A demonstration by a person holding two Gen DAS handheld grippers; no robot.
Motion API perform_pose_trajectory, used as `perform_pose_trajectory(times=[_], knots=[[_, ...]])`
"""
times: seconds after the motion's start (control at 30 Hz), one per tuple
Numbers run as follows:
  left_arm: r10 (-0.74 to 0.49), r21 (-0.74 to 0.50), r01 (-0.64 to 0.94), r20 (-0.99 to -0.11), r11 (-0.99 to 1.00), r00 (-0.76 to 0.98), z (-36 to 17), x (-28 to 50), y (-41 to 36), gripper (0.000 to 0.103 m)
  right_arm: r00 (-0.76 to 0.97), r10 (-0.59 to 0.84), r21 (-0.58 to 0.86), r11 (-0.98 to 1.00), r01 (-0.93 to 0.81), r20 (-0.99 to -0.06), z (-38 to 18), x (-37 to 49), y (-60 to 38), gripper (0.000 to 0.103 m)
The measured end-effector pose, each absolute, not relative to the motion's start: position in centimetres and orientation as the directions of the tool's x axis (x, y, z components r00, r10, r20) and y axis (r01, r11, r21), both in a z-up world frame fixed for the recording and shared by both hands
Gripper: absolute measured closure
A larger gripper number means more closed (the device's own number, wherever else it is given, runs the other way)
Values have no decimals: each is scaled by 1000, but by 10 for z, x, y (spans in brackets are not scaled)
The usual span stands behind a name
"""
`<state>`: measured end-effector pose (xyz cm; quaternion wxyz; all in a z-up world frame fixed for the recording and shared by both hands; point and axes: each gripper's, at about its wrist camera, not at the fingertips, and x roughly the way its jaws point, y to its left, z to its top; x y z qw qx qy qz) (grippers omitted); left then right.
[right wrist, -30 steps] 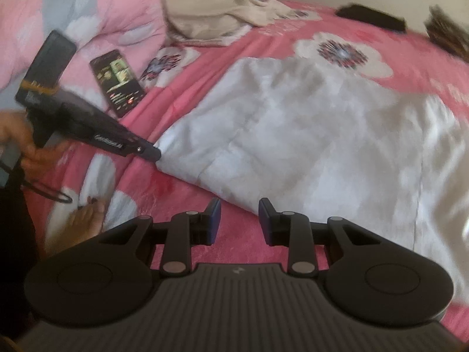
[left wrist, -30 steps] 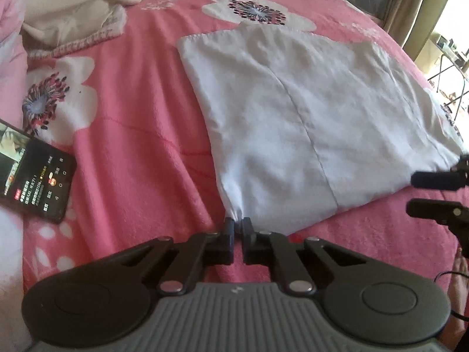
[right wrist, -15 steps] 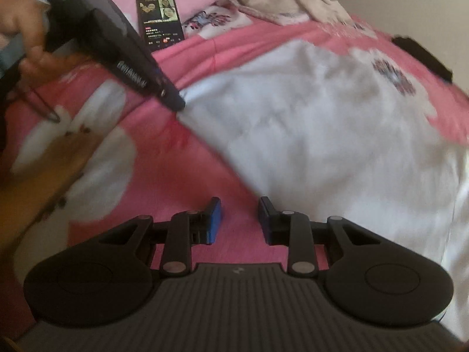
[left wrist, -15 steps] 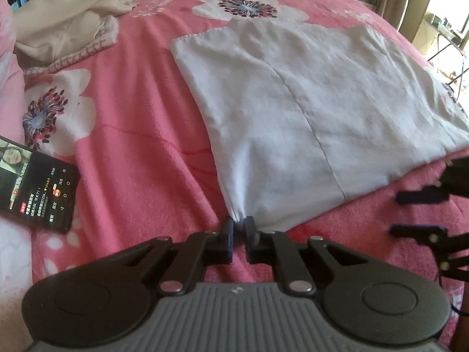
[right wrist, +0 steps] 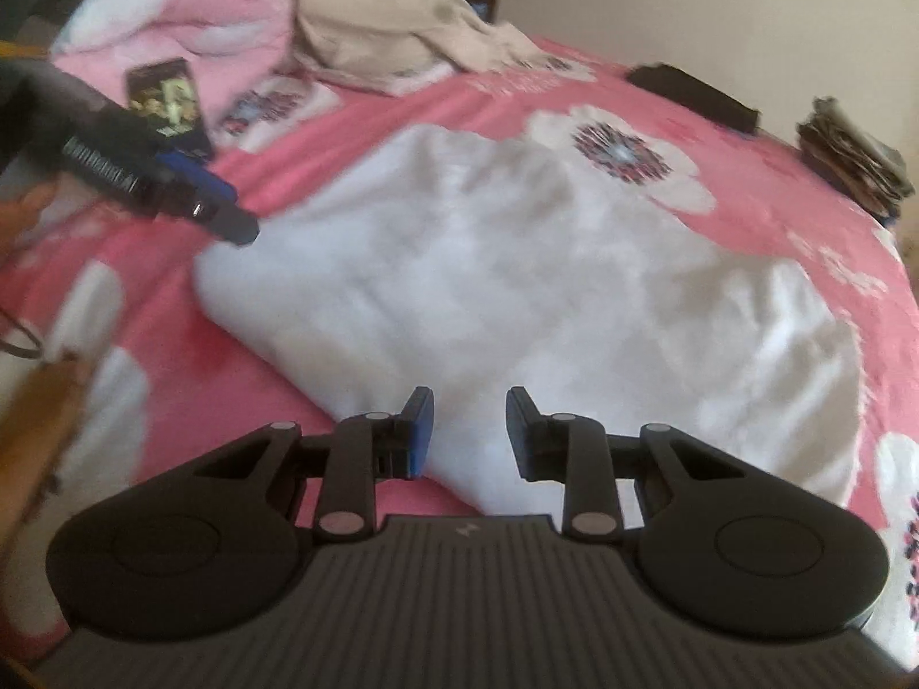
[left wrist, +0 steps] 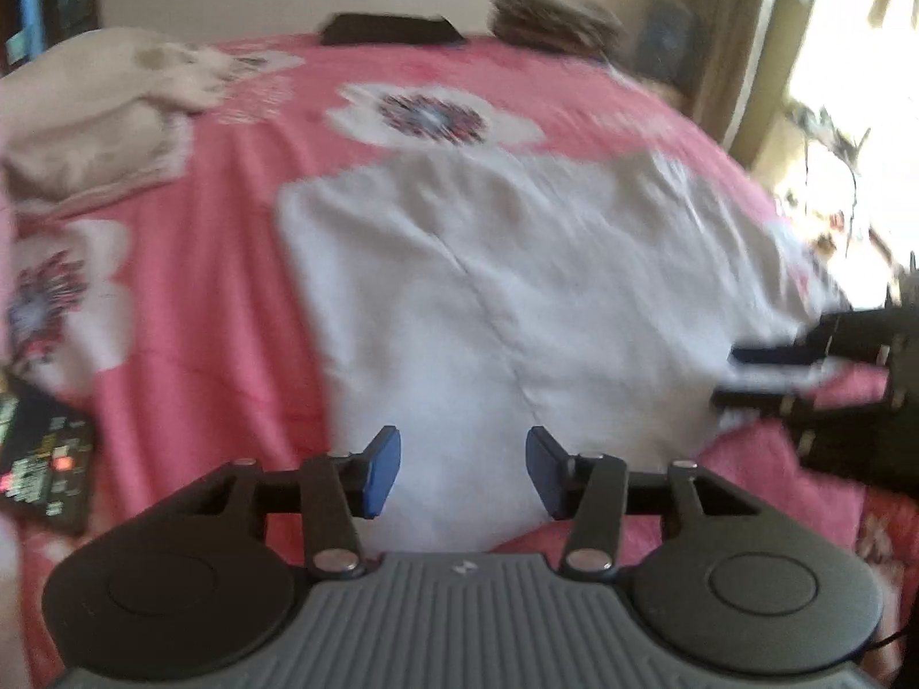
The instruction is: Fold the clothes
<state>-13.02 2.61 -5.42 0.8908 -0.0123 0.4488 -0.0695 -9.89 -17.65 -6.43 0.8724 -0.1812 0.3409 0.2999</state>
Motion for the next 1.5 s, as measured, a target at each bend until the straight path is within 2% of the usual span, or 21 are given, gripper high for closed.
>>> perform_pose_trajectory(times=[0.13,0.3,0.43,0.53,0.63,0.8,0.9,1.0,1.07,1.2,1.4,1.5], knots=[[-121,-86,90,-830,992,545,-78,-124,21,58,620,297,-122,832,-542,-726,-74,-96,-219,76],[-111,-89,66,-830,994,547,-78,-125,21,58,637,133,-74,955,-288,-759,-81,-103,-309,76],[-91,-65,67,-838,996,538,-77,-124,17,58,671,58,-39,991,-129,-739,-74,-111,-352,77],[-80,-59,56,-843,997,532,-76,-124,16,58,721,83,-19,991,-133,-688,-61,-108,-350,77],[-66,-46,51,-848,998,526,-76,-122,13,58,739,162,-7,975,-220,-654,-56,-92,-330,77],[-51,-32,45,-853,998,519,-75,-121,11,57,710,238,0,948,-317,-663,-72,-57,-306,77],[-47,-29,42,-855,999,517,-74,-121,11,57,686,189,49,975,-218,-702,-88,-41,-331,78],[-45,-26,44,-857,999,514,-74,-121,11,57,695,157,120,988,-101,-701,-87,-41,-363,79],[-43,-25,42,-858,999,513,-74,-121,11,57,717,137,114,990,-80,-683,-79,-40,-370,79],[-35,-16,41,-860,999,510,-74,-120,10,56,739,185,119,983,-142,-648,-65,-26,-356,79],[-28,-12,34,-859,999,511,-74,-121,9,55,701,288,158,956,-246,-652,-70,21,-329,79],[-31,-19,29,-860,999,510,-74,-121,10,54,680,251,179,968,-176,-689,-84,49,-339,79]])
